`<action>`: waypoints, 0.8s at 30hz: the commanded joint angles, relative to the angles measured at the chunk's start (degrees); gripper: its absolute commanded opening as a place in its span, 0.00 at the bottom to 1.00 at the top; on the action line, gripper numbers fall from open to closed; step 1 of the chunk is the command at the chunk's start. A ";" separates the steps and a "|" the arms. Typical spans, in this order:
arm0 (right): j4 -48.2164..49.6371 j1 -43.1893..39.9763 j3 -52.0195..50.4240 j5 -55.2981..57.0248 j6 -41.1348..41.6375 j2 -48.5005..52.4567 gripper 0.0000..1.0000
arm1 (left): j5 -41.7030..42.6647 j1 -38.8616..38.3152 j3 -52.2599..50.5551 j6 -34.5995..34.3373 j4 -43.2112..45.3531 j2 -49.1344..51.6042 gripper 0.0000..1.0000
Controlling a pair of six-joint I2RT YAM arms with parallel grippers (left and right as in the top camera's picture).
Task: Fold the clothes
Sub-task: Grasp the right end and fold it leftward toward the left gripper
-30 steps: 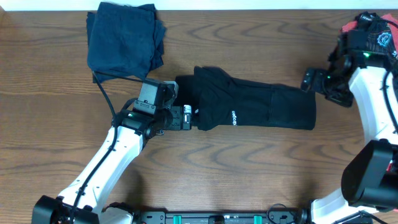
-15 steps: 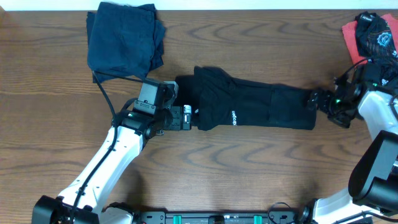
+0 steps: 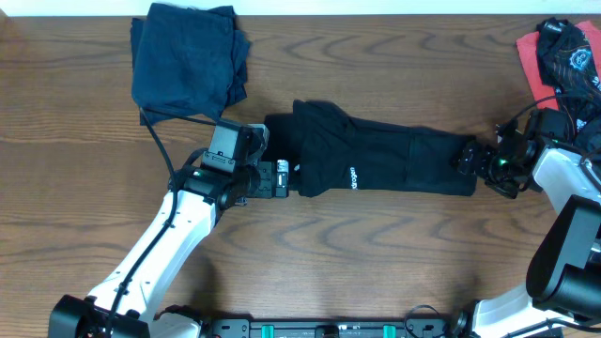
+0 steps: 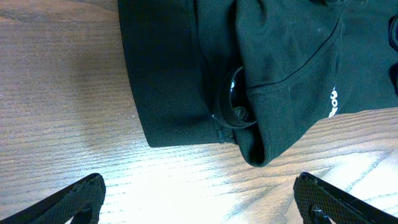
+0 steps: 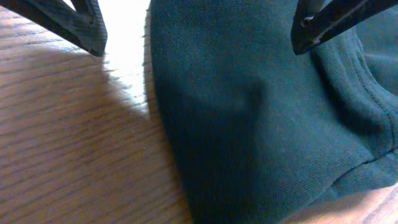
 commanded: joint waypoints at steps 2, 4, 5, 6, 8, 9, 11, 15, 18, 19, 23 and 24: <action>0.15 1.25 -0.28 -1.01 0.68 -0.20 0.91 | 0.57 0.24 0.24 0.48 -0.22 0.22 0.98; 0.61 1.88 -0.70 -0.94 0.66 -0.20 0.91 | 0.57 0.24 0.24 0.48 -0.22 0.22 0.98; 1.09 2.23 -1.14 -0.96 0.68 -0.20 0.90 | 0.57 0.24 0.24 0.46 -0.37 0.22 0.98; 1.62 2.43 -1.49 -0.94 0.90 -0.20 0.90 | 0.57 0.24 0.24 0.48 -0.46 0.22 0.98; 2.93 2.71 -2.38 -0.79 1.88 -0.20 0.90 | 0.57 0.24 0.24 0.48 -0.98 0.22 0.98; 3.61 2.73 -2.84 -0.79 2.51 -0.20 0.90 | 0.57 0.24 0.24 0.48 -1.27 0.22 0.98; 4.52 2.73 -3.56 -0.79 3.04 -0.20 0.89 | 0.57 0.24 0.24 0.48 -1.46 0.22 0.98; 6.56 2.71 -4.87 -0.76 3.06 -0.20 0.90 | 0.57 0.24 0.24 0.48 -1.66 0.22 0.98; 7.52 2.71 -5.84 -0.76 4.00 -0.20 0.87 | 0.57 0.24 0.24 0.48 -1.88 0.22 0.98; 7.67 2.71 -6.05 -0.79 4.22 -0.20 0.82 | 0.57 0.24 0.24 0.48 -1.88 0.22 0.98; 8.07 2.71 -6.51 -0.79 5.68 -0.20 0.37 | 0.57 0.24 0.24 0.48 -1.90 0.22 0.98; 8.24 2.71 -6.51 -0.90 6.12 -0.20 0.31 | 0.57 0.24 0.24 0.48 -1.90 0.22 0.98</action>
